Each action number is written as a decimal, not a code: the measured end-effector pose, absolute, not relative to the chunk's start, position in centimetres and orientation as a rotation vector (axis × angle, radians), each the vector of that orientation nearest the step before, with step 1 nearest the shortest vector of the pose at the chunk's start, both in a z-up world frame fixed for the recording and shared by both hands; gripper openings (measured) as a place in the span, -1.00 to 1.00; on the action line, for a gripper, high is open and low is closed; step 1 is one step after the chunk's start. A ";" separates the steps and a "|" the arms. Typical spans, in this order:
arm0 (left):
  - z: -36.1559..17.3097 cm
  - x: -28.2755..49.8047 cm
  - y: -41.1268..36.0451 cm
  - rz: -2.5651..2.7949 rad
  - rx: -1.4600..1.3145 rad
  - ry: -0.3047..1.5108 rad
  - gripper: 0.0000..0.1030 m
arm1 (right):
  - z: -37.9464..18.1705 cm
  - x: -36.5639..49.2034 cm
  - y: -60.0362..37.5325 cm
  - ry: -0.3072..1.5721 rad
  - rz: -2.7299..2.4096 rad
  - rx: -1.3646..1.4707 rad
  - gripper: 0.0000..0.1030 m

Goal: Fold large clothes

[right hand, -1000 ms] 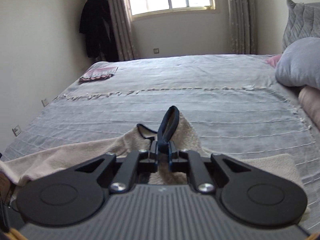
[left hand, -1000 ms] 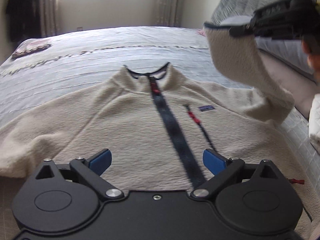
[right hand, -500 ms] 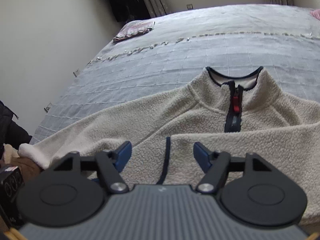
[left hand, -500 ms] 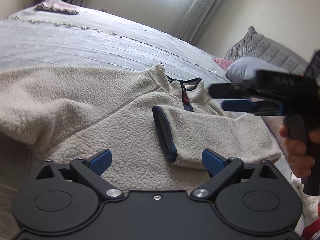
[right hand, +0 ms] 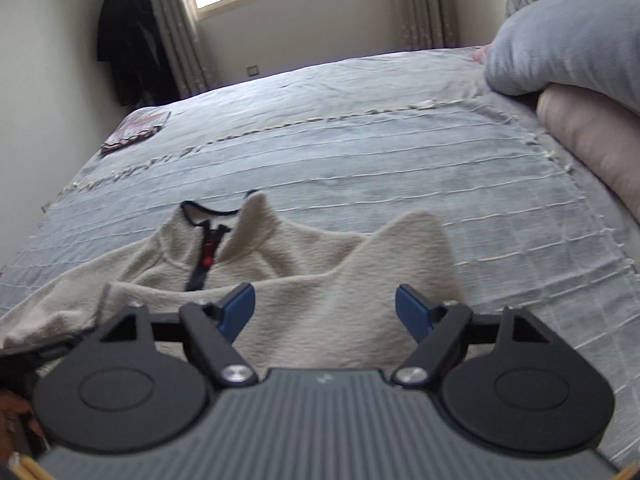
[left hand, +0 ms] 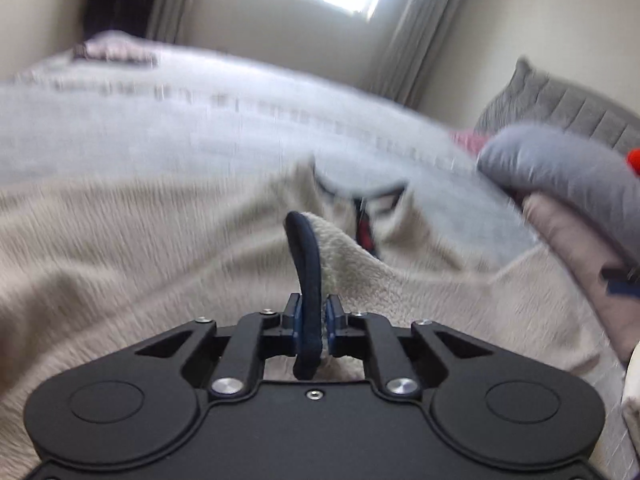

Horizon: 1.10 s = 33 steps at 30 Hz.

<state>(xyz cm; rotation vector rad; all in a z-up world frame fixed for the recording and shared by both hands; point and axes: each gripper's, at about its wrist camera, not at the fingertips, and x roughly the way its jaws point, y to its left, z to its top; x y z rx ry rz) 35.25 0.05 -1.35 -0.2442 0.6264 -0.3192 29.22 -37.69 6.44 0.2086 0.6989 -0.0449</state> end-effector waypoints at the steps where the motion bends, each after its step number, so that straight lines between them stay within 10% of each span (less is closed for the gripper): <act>1: -0.5 35.0 0.6 -0.265 -0.223 0.591 -0.76 | 6.1 28.9 -38.7 0.693 -0.064 0.202 0.49; 12: -4.1 35.8 2.4 -0.055 -0.048 0.584 -0.27 | -3.0 30.9 -40.3 0.779 -0.123 0.288 0.25; 20: -5.7 36.4 1.7 -0.093 -0.008 0.633 -0.26 | -5.0 30.6 -36.9 0.747 -0.210 0.056 0.20; 25: -6.9 36.4 2.8 -0.109 -0.044 0.685 -0.21 | -4.6 30.3 -36.7 0.772 -0.205 0.014 0.29; 29: -5.0 34.8 3.7 -0.082 -0.064 0.712 0.40 | -3.0 29.2 -36.3 0.764 -0.188 0.085 0.52; 33: -3.4 32.5 5.8 -0.086 -0.098 0.744 0.54 | -1.7 27.5 -34.8 0.775 -0.120 0.073 0.74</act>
